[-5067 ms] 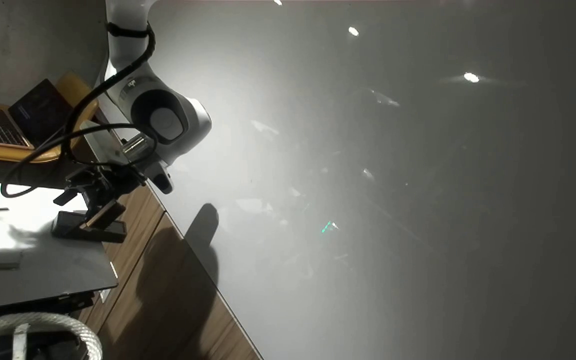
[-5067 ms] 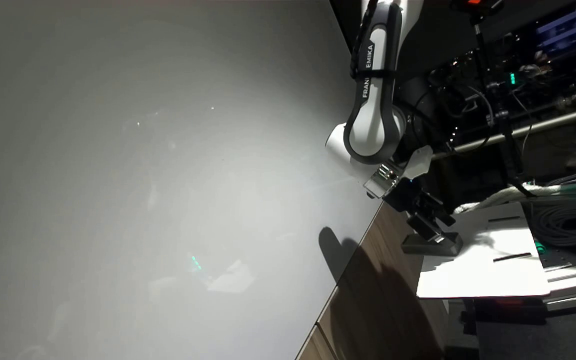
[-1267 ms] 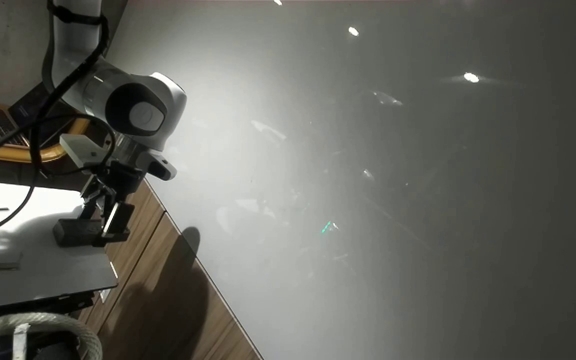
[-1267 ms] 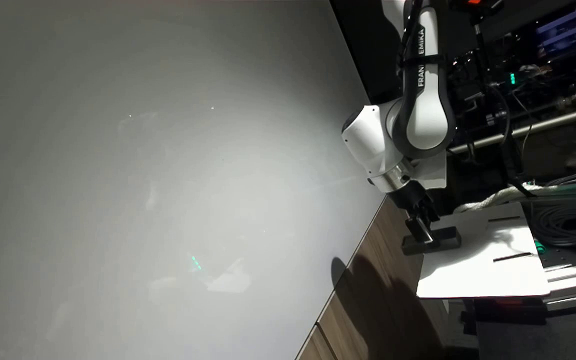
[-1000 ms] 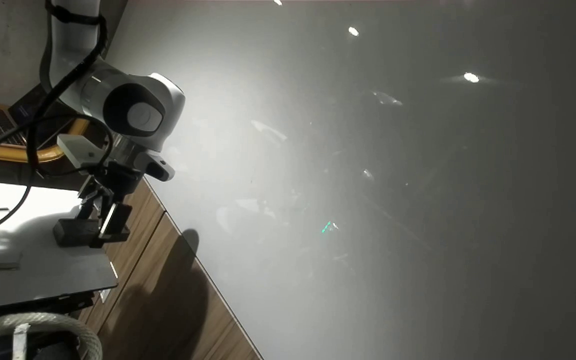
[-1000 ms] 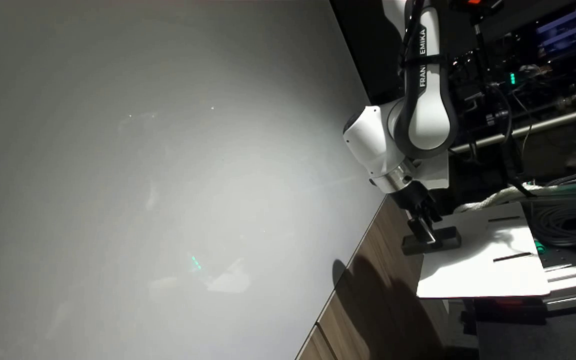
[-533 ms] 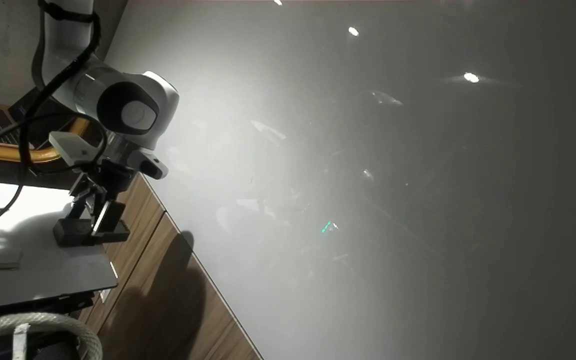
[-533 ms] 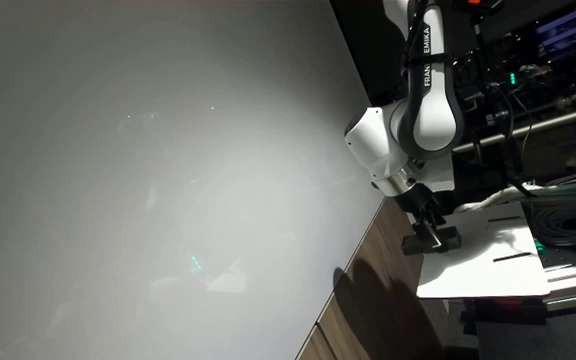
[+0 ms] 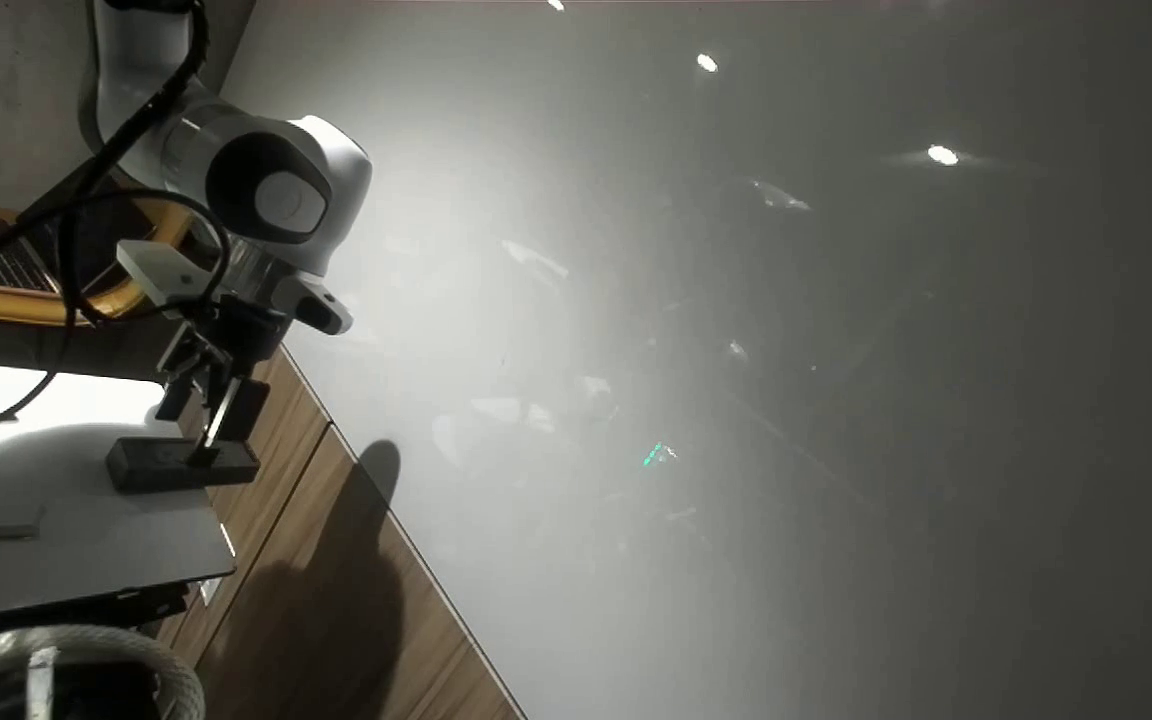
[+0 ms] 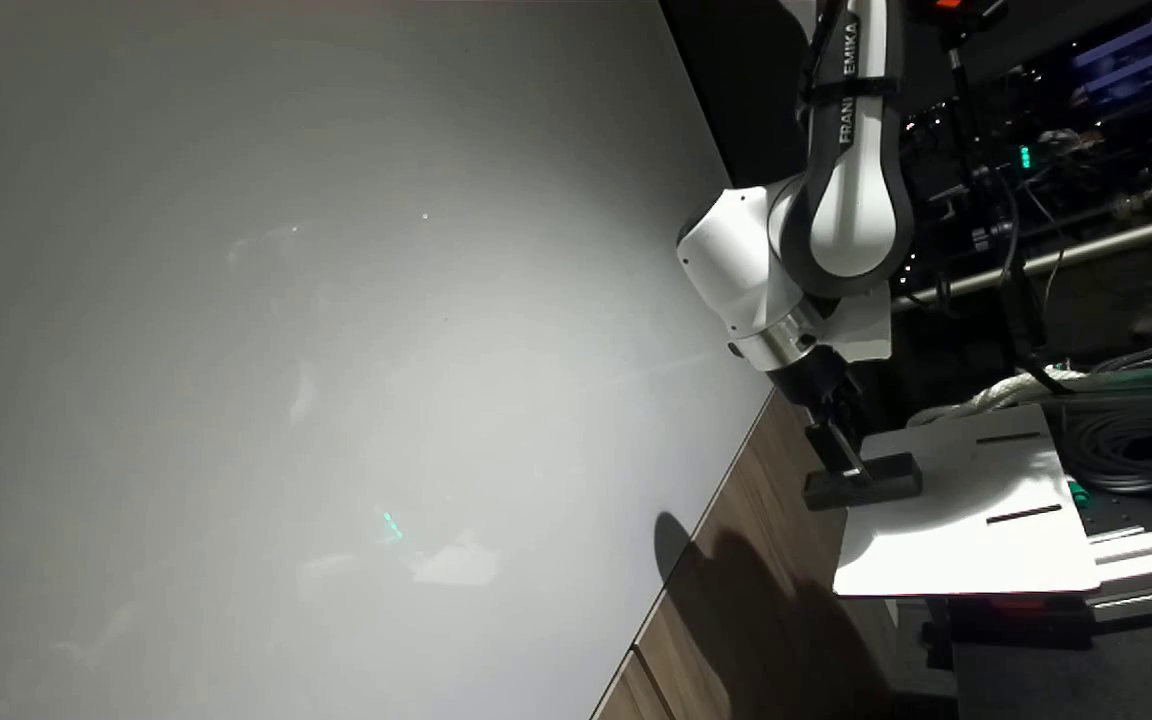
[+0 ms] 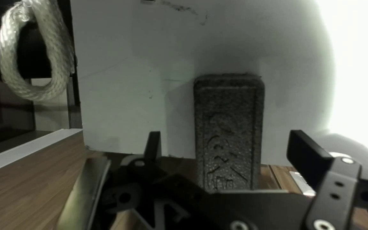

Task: Use the eraser to wipe off the markings on the whiteboard

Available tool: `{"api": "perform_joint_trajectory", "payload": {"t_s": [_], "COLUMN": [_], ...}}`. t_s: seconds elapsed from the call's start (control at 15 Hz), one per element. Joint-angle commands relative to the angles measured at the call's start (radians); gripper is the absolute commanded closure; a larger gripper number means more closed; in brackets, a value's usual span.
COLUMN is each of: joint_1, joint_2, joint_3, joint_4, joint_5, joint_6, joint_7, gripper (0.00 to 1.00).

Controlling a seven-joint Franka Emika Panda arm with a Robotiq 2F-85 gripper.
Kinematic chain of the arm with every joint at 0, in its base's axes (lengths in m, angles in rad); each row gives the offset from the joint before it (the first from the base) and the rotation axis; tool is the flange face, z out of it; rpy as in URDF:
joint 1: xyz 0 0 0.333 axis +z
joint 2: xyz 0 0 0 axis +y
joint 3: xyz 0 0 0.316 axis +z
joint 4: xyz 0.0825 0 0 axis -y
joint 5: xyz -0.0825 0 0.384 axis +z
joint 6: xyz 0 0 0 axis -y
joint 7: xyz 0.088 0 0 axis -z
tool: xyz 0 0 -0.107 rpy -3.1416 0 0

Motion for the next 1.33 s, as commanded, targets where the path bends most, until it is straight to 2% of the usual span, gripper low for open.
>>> {"api": "perform_joint_trajectory", "payload": {"t_s": [0.0, 0.27, 0.6, 0.67, 1.27], "joint_1": [-0.015, -0.018, -0.023, -0.031, -0.032], "joint_2": [-0.13, -0.225, -0.308, -0.256, -0.287], "joint_3": [0.028, 0.042, 0.039, 0.053, 0.053], "joint_4": [-0.031, -0.049, -0.066, -0.034, -0.05], "joint_5": [0.086, 0.187, 0.248, 0.216, 0.226], "joint_6": [-0.057, -0.032, -0.016, -0.031, -0.029], "joint_7": [-0.069, -0.147, -0.212, -0.175, -0.19], "gripper": [0.0, 0.0, 0.0, 0.0, 0.0]}}
